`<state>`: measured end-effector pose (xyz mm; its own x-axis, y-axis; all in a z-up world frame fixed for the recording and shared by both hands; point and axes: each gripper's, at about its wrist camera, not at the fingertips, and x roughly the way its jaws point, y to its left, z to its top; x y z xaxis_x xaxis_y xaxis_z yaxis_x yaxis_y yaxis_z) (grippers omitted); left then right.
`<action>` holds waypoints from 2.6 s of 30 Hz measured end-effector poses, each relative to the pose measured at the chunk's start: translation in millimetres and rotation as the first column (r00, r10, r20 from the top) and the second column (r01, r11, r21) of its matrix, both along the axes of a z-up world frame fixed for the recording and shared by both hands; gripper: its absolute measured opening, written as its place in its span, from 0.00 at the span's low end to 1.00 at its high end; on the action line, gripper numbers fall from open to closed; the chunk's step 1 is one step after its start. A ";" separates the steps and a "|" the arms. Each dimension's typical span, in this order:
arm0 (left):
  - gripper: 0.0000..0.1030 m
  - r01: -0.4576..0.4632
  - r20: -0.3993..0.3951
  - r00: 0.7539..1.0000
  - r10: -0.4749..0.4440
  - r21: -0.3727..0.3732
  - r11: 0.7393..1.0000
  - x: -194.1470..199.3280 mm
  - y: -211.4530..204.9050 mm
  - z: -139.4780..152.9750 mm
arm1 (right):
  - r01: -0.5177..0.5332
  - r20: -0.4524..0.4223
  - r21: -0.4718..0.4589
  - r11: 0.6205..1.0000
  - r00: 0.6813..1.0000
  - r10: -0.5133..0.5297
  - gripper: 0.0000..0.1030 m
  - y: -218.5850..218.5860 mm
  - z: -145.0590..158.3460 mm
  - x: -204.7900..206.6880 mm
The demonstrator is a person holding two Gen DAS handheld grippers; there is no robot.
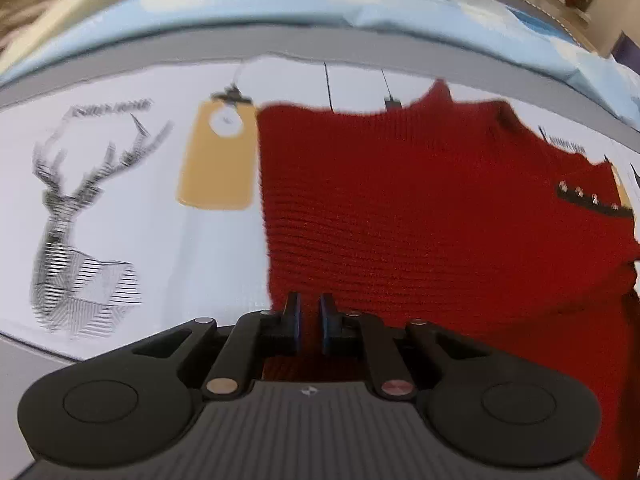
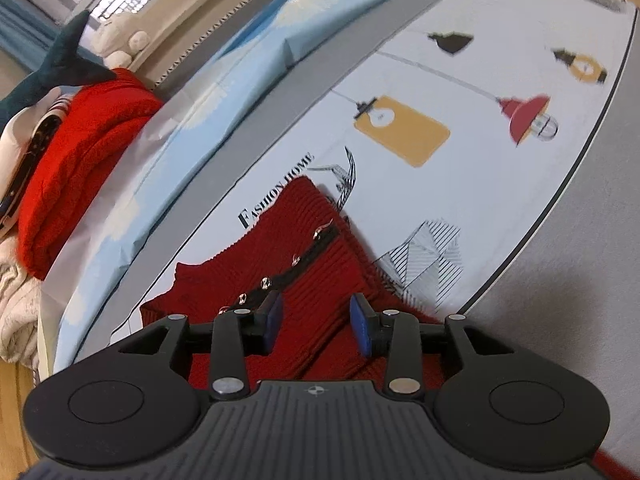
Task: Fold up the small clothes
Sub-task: 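Pinch the sweater edge with the left gripper and tuck it in, then release, then move both open grippers to the hem end of the red sweater strip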
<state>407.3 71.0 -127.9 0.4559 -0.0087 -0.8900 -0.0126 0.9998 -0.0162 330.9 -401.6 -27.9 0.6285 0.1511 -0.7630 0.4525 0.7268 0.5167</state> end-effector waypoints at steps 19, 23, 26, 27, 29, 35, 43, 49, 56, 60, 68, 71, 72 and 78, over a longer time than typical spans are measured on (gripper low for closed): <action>0.52 -0.015 0.554 0.833 -0.014 0.047 0.999 -332.6 -13.3 178.3 | -0.189 0.357 -0.382 0.905 0.873 0.333 0.50 -38.0 151.7 -175.9; 0.30 -0.051 0.460 0.887 0.039 0.015 0.999 -373.4 -2.8 157.2 | -0.164 0.395 -0.392 0.905 0.858 0.327 0.53 -60.2 156.0 -241.8; 0.13 -0.080 0.370 0.926 0.076 -0.005 0.997 -392.6 3.8 138.8 | -0.160 0.343 -0.347 0.924 0.895 0.284 0.53 -78.1 130.1 -278.0; 0.11 -0.078 0.352 0.933 0.082 -0.026 0.997 -396.9 6.9 133.2 | -0.156 0.330 -0.329 0.931 0.905 0.268 0.53 -81.8 121.0 -287.0; 0.11 -0.066 0.342 0.937 0.075 -0.038 0.997 -408.0 13.1 119.3 | -0.150 0.310 -0.323 0.934 0.916 0.254 0.53 -86.0 103.4 -303.2; 0.11 -0.101 0.216 0.970 0.109 -0.050 0.994 -410.4 32.3 40.4 | -0.104 0.226 -0.236 0.966 0.961 0.158 0.51 -90.3 23.3 -333.1; 0.13 -0.196 0.084 0.972 0.217 -0.208 0.958 -390.5 50.2 9.5 | -0.170 0.074 -0.329 0.929 0.976 0.205 0.44 -77.7 -18.3 -330.3; 0.28 -0.198 0.027 0.978 0.207 -0.183 0.963 -383.2 51.9 0.2 | -0.227 -0.033 -0.323 0.919 0.973 0.229 0.46 -71.5 -40.0 -307.8; 0.29 -0.208 -0.038 0.978 0.205 -0.169 0.963 -372.0 56.7 -12.2 | -0.252 -0.165 -0.273 0.928 0.963 0.213 0.53 -65.6 -66.4 -282.4; 0.29 -0.218 -0.070 0.976 0.209 -0.183 0.959 -371.1 60.0 -19.3 | -0.260 -0.230 -0.259 0.930 0.952 0.203 0.53 -64.5 -82.4 -275.7; 0.31 -0.226 -0.111 0.972 0.208 -0.186 0.956 -367.4 57.4 -33.0 | -0.297 -0.223 -0.280 0.913 0.945 0.239 0.53 -57.5 -91.7 -277.0; 0.31 -0.213 -0.099 0.975 0.198 -0.169 0.962 -366.7 52.2 -34.0 | -0.305 -0.212 -0.269 0.914 0.944 0.252 0.50 -57.6 -90.4 -277.1; 0.31 -0.207 -0.095 0.977 0.193 -0.163 0.965 -367.0 50.3 -34.4 | -0.310 -0.209 -0.269 0.912 0.943 0.259 0.47 -57.5 -90.3 -275.8; 0.24 -0.161 -0.075 0.986 0.152 -0.145 0.976 -372.4 43.3 -31.5 | -0.297 -0.153 -0.257 0.920 0.952 0.265 0.11 -62.3 -82.8 -279.8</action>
<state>34.9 114.2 -159.3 0.4050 -0.0769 -0.9111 -0.1745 0.9716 -0.1596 51.1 -463.9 -110.7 0.4984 0.0843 -0.8628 0.2527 0.9379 0.2376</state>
